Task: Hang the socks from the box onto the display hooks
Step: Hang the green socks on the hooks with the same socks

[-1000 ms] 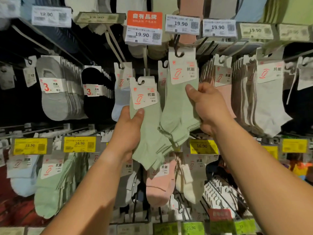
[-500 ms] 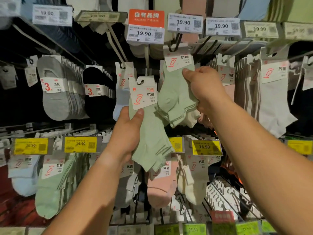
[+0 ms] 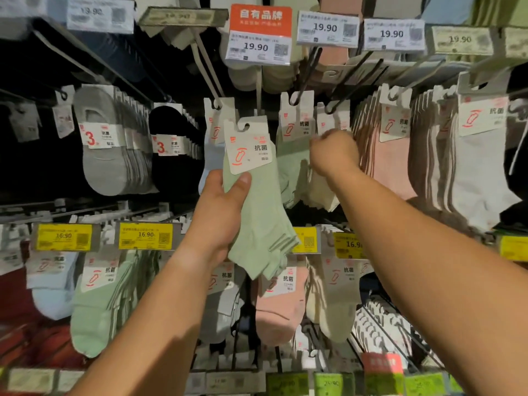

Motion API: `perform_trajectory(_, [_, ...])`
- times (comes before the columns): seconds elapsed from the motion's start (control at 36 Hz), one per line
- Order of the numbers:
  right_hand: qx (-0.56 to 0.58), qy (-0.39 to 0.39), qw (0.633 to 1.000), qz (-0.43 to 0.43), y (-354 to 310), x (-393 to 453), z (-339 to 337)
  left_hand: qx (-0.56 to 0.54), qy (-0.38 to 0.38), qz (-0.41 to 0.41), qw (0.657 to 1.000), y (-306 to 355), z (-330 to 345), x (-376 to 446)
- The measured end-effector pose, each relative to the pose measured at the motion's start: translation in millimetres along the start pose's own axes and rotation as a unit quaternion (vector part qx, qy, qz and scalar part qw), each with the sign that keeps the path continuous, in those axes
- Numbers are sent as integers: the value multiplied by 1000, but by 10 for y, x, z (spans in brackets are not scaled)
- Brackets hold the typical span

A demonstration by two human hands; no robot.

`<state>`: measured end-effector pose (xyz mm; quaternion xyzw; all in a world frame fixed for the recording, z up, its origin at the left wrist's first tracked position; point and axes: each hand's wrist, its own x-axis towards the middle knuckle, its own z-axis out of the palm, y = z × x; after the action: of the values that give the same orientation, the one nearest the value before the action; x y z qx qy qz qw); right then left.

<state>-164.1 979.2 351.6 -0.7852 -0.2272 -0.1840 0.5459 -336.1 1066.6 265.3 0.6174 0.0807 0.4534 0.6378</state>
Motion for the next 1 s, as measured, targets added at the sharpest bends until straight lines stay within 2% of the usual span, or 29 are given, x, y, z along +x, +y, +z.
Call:
perform_trajectory(0.06, [98, -1, 994, -52, -20, -303, -102, -13, -7, -1, 1000, 2, 5, 11])
perform_trajectory(0.11, [193, -78, 977, -51, -23, -661, -155, -32, -17, 7, 999, 2, 31, 15])
perform_trajectory(0.17, [192, -166, 967, -37, 5, -916, -133, -43, -17, 22, 999, 6, 82, 13])
perform_trajectory(0.19, [189, -180, 965, -34, 32, -994, -104, -46, -16, 25, 998, 4, 112, 12])
perform_trajectory(0.31, [238, -169, 956, -29, 89, -1019, -22, -47, -2, 35, 998, 30, 216, 21])
perform_trajectory(0.44, [230, -116, 966, -21, 214, -877, -9, -12, 20, 61, 998, 11, 243, 80])
perform_trajectory(0.56, [323, -127, 937, 40, 206, -778, -196, 28, 42, 75, 996, -58, 194, 143])
perform_trajectory(0.69, [341, -93, 935, -41, 41, -599, -411, 29, 50, 64, 996, -90, 164, 166])
perform_trajectory(0.83, [364, -98, 924, -59, -106, -506, -504, 24, 49, 55, 997, -93, 171, 171])
perform_trajectory(1.0, [347, -83, 930, -89, -111, -495, -520, 20, 53, 51, 997, -104, 141, 178])
